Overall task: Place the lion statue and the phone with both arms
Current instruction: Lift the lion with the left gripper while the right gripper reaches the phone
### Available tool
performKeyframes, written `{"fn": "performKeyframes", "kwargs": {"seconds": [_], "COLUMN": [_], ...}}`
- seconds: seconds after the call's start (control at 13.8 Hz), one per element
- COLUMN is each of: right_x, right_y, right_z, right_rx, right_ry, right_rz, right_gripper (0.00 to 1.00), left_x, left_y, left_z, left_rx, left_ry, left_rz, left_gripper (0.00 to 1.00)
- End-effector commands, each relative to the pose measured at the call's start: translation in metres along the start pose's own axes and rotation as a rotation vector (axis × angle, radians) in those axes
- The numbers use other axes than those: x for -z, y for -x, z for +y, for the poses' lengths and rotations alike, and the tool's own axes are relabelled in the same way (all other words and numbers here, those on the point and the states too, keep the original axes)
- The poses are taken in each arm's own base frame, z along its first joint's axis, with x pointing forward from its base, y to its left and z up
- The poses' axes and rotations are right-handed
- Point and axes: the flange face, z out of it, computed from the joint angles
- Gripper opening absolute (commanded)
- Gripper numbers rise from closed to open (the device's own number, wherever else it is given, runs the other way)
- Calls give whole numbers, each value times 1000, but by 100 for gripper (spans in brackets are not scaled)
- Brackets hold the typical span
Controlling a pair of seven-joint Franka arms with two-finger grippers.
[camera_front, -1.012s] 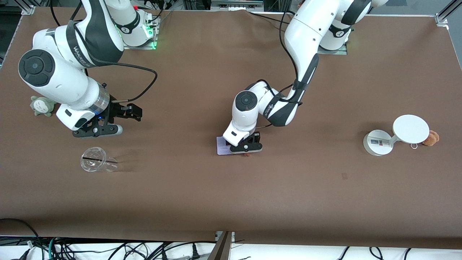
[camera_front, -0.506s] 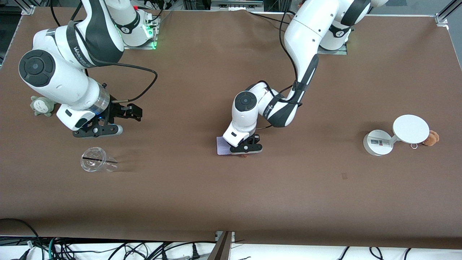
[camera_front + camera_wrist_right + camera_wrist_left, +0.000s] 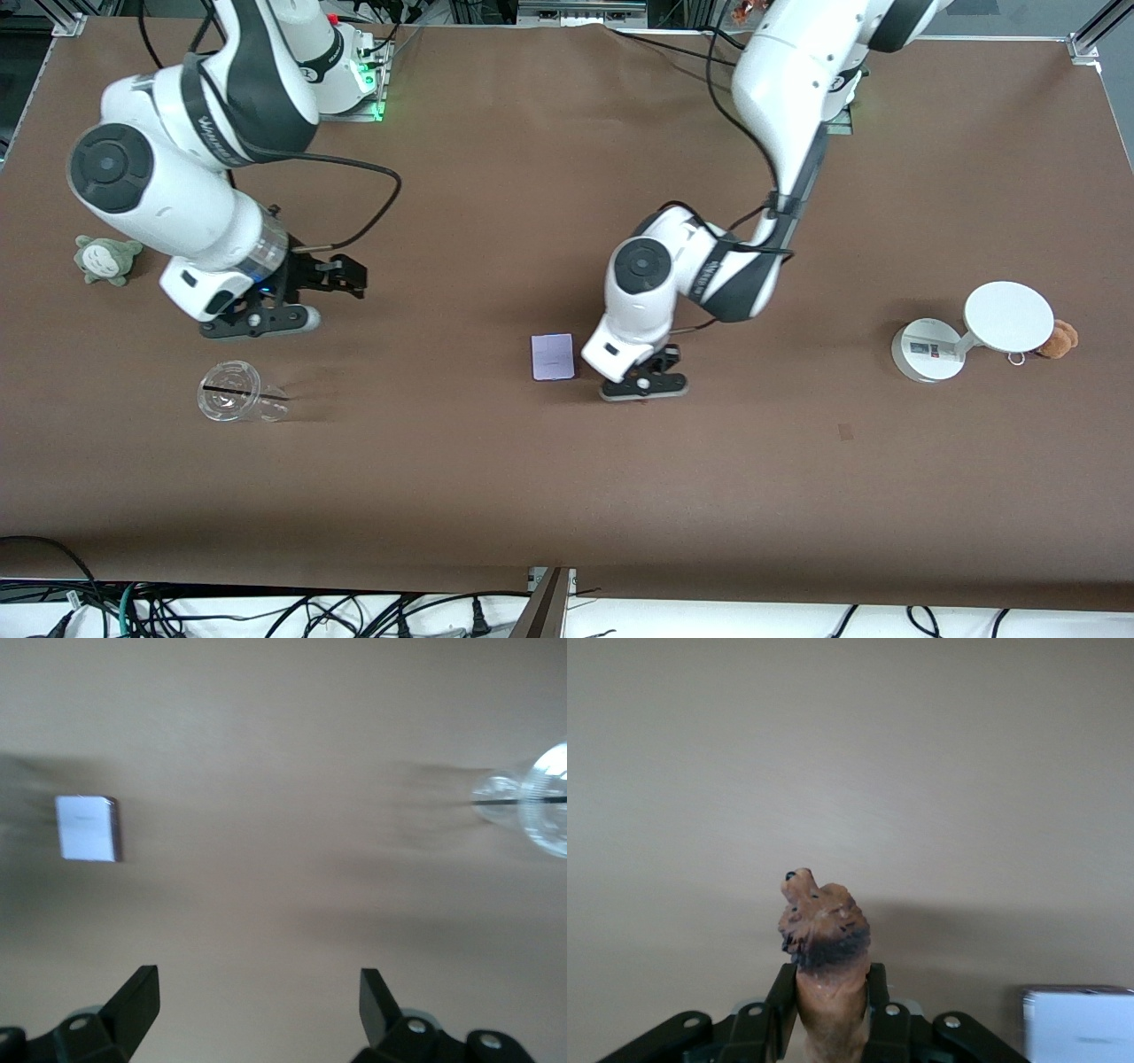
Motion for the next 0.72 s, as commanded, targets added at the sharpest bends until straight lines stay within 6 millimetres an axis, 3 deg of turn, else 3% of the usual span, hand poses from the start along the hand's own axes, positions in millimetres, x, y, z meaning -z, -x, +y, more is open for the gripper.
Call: {"fn": "performKeyframes", "kwargs": {"seconds": [0.0,0.14,0.29,0.43,0.58,0.65], "right_x": [-34,-67,-101,-138,-163,-173], "right_y": [-3,-4,-3,-2,3,6], "right_z": [-60,-99,-126,-168,-205,-212], "right_rx": [-46,-84,-90,-126,-108,-102], "right_ry": [-19,-19,-12,-18,-23,-19], "right_rz": [41,77,95,137,165,158], "right_gripper": [100,100,100,100,100,100], "left_x": [26,32,21,9,-1,-6], "left_y": [-3,-12,-11,-2,6,7], "left_z": [-69,-125,-183,-245,-287,-309], "left_rx": [-44,-77,-118,-125,-126,-118], "left_ry": [-36,-45,-44,-24,-20,-19], "left_rz": [-29,-51,-66,-36,-39,-38], "left_gripper": [0,0,0,0,0,0]}}
